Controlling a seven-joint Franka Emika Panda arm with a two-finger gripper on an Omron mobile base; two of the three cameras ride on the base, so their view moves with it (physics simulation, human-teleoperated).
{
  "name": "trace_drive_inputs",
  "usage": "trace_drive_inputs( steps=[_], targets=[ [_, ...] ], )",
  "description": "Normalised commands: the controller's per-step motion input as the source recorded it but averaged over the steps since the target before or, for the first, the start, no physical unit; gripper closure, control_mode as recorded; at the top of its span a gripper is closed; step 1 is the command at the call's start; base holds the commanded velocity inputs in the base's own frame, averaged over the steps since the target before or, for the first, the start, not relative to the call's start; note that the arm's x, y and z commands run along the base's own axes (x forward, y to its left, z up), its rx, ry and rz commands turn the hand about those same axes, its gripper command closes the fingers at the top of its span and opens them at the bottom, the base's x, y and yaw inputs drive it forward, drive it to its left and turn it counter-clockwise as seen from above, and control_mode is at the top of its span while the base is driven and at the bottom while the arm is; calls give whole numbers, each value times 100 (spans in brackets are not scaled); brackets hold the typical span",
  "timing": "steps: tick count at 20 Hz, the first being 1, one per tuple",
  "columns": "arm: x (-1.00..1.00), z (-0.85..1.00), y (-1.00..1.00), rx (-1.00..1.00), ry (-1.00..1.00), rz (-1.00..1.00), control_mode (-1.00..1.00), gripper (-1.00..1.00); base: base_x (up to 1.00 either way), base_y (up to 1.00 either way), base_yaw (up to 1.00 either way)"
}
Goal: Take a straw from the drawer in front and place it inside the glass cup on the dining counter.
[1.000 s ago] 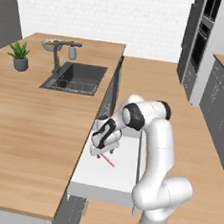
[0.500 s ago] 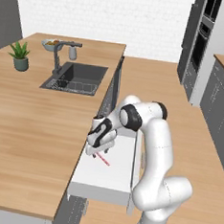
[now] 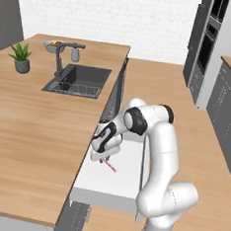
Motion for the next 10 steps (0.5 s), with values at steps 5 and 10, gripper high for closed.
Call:
trace_drive_inputs(
  steps=[5,10],
  targets=[
    [-1,-3,-30,0,0,0,-100,100,0,0,0],
    [0,6,-33,0,-1,0,-100,100,0,0,0]
  ],
)
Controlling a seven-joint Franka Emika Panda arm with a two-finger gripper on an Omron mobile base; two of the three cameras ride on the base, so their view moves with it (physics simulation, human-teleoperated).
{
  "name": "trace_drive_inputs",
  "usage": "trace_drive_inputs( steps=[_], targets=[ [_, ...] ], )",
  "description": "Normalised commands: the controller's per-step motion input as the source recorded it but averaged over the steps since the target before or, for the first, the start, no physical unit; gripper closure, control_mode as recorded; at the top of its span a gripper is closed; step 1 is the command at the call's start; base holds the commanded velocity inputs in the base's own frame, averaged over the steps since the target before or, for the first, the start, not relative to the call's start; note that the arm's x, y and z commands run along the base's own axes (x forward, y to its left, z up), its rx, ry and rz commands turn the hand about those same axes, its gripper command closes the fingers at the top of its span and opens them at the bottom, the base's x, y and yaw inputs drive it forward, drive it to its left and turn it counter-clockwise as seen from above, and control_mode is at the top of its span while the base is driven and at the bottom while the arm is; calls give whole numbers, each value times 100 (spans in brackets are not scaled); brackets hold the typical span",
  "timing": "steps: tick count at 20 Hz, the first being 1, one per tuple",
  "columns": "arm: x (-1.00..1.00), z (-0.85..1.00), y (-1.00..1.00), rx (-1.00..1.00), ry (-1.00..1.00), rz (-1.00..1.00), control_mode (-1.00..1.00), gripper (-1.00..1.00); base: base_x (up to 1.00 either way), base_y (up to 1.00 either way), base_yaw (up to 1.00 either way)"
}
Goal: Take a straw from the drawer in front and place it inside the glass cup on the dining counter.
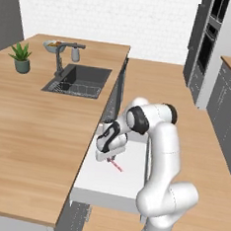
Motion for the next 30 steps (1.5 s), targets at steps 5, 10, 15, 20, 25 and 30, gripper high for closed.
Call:
trace_drive_inputs(
  steps=[5,10,15,20,25,30],
  targets=[
    [-22,88,-22,11,-15,0,-100,100,0,0,0],
    [-22,100,-20,18,-17,-4,-100,100,0,0,0],
    [-6,100,-10,16,-3,-11,-100,100,0,0,0],
    [-27,100,0,13,0,-18,-100,100,0,0,0],
    [-30,100,-15,3,0,-26,-100,100,0,0,0],
    [-51,100,-39,-2,0,-28,-100,100,0,0,0]
  ],
)
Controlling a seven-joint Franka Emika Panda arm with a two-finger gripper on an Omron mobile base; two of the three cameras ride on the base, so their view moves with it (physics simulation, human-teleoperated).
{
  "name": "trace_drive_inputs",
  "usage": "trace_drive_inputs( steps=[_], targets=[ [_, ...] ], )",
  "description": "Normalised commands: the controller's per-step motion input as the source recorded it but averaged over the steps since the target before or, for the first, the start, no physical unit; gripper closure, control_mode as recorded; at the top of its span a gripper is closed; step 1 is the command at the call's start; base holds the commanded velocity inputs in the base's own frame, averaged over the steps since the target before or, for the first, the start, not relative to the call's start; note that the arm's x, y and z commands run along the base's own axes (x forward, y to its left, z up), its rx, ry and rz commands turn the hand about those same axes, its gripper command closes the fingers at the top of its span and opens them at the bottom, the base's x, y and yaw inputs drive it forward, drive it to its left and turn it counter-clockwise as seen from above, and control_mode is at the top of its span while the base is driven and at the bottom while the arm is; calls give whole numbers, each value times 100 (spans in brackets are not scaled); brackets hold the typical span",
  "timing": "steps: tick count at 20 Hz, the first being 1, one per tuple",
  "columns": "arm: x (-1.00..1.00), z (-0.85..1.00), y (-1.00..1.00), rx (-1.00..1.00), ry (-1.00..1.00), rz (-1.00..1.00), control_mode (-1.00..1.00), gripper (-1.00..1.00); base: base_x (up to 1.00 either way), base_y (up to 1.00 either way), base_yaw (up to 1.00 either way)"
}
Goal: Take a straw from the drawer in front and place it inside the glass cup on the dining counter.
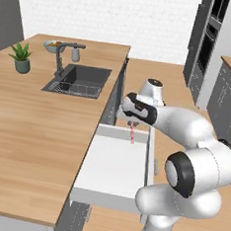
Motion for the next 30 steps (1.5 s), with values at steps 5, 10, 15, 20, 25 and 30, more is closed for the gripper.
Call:
trace_drive_inputs(
  steps=[5,10,15,20,25,30],
  targets=[
    [-62,100,-36,-12,-8,-9,-100,100,0,0,0],
    [-73,85,-16,-17,-16,4,-100,100,0,0,0],
    [-75,46,-21,-14,-17,14,-100,100,0,0,0],
    [-45,6,-2,-6,-7,8,100,100,-40,0,1],
    [0,0,0,0,0,0,100,100,-100,61,0],
    [0,0,0,0,0,0,100,100,-74,100,-2]
  ],
)
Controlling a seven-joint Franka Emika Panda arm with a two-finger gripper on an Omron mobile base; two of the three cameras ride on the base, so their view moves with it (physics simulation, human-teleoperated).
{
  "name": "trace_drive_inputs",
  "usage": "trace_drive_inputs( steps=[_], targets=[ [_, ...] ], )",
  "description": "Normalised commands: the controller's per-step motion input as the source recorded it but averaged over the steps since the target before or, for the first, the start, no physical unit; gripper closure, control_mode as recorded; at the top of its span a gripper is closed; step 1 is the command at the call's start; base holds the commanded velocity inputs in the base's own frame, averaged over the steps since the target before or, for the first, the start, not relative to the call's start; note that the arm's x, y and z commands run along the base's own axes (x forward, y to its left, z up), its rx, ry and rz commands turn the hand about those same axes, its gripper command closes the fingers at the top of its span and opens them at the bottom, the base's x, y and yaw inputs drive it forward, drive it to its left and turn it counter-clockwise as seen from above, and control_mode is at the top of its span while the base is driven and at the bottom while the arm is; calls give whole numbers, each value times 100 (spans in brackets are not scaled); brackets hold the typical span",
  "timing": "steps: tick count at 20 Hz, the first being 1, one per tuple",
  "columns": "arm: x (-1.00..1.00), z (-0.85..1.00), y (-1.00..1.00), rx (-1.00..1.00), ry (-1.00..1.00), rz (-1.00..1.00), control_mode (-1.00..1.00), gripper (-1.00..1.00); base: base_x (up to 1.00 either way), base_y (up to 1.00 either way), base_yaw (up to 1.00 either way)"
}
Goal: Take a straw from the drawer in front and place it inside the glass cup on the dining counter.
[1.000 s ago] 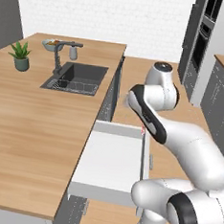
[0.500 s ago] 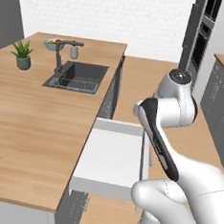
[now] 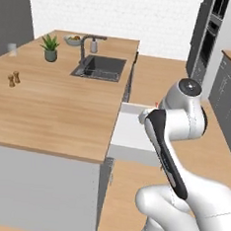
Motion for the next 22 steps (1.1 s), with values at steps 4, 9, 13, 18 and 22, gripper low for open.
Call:
trace_drive_inputs(
  steps=[4,9,13,18,22],
  targets=[
    [0,0,0,0,0,0,100,100,-8,100,-17],
    [0,0,0,0,0,0,100,100,20,100,-29],
    [0,0,0,0,0,0,100,100,24,100,-27],
    [0,0,0,0,0,0,100,100,4,100,-23],
    [0,0,0,0,0,0,100,100,0,100,-20]
  ],
)
